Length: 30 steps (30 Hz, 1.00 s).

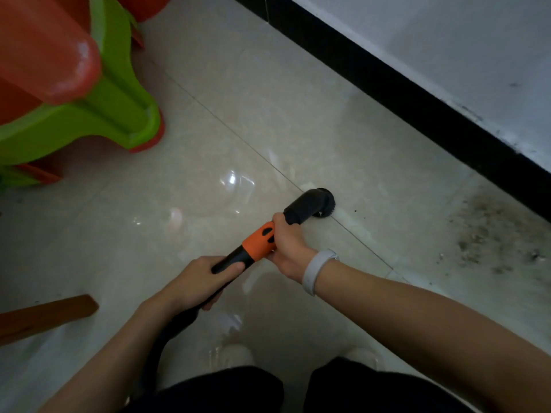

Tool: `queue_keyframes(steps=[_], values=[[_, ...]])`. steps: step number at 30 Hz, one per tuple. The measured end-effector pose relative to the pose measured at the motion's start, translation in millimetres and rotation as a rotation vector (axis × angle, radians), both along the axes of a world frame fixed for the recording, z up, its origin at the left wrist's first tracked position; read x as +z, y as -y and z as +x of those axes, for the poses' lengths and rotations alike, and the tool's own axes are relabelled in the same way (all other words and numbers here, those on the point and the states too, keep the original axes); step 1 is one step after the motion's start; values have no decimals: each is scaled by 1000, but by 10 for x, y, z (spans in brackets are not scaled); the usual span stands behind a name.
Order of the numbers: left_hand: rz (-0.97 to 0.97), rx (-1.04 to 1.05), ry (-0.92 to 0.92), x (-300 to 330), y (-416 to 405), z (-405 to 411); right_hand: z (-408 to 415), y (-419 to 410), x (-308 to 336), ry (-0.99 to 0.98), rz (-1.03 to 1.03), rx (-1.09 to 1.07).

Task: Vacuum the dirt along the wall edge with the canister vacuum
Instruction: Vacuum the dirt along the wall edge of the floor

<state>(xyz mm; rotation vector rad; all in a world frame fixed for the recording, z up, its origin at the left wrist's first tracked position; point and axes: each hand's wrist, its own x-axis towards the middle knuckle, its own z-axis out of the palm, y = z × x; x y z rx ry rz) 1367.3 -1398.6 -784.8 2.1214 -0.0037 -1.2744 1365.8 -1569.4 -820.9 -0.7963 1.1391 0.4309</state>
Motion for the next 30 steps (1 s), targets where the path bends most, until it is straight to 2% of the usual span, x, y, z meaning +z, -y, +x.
queue_keyframes(steps=[4, 7, 13, 18, 21, 26, 30], values=[[-21, 109, 150, -99, 20, 53, 227, -55, -11, 96, -34, -6], [-59, 147, 152, -107, 98, 42, 246, -28, -6, 146, -23, -67], [-109, -121, -5, -129, 382, -124, -364, 247, -115, 122, -97, -282], [-160, -240, -2, -174, 696, -302, -714, 528, -151, 95, -183, -448], [-152, -205, 42, -149, 675, -306, -650, 530, -73, 113, -143, -425], [-104, -59, -48, -75, 335, -215, -427, 95, -9, 188, 17, -373], [-94, -99, -33, -59, 62, -281, -499, -262, -111, 166, 104, -225]])
